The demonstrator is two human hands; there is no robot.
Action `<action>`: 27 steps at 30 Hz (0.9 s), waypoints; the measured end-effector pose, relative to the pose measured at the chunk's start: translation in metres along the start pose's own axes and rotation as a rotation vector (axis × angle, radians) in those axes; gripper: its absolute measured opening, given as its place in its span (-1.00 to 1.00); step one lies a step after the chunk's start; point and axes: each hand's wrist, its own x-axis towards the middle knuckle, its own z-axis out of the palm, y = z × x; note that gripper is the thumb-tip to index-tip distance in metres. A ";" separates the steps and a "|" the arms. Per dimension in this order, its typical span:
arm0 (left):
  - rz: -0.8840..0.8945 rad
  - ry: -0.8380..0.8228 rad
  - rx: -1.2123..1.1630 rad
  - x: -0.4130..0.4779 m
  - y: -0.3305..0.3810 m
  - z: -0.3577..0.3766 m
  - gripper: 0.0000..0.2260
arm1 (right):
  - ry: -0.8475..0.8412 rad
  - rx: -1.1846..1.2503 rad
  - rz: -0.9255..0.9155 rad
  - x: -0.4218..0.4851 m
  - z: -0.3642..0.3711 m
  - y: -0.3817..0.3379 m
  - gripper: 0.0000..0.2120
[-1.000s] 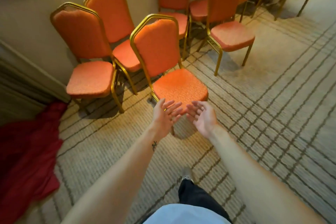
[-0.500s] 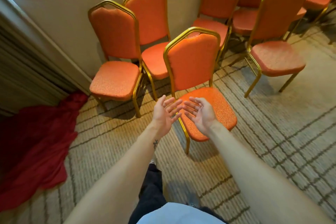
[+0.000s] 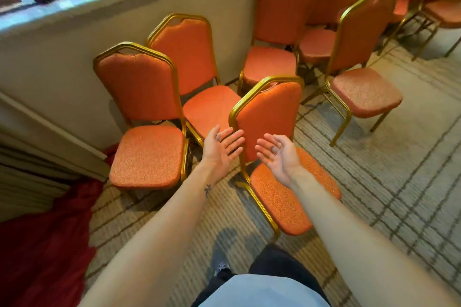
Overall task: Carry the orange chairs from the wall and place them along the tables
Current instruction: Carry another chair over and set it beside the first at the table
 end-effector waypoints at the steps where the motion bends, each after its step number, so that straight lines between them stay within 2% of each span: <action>1: -0.007 -0.024 0.019 0.011 0.009 0.004 -0.51 | 0.017 0.010 -0.009 0.010 0.005 -0.006 -0.73; 7: -0.043 -0.073 0.122 0.103 0.045 0.034 -0.55 | 0.076 0.049 -0.035 0.091 0.024 -0.045 -0.74; 12: -0.057 -0.038 0.189 0.182 0.067 0.064 -0.58 | 0.108 0.077 -0.001 0.171 0.032 -0.076 -0.70; 18: -0.070 -0.052 0.175 0.252 0.109 0.095 -0.61 | 0.152 0.036 0.023 0.225 0.044 -0.098 -0.68; 27: -0.245 -0.255 0.439 0.346 0.129 0.141 -0.49 | 0.290 -0.005 0.100 0.287 0.053 -0.111 -0.81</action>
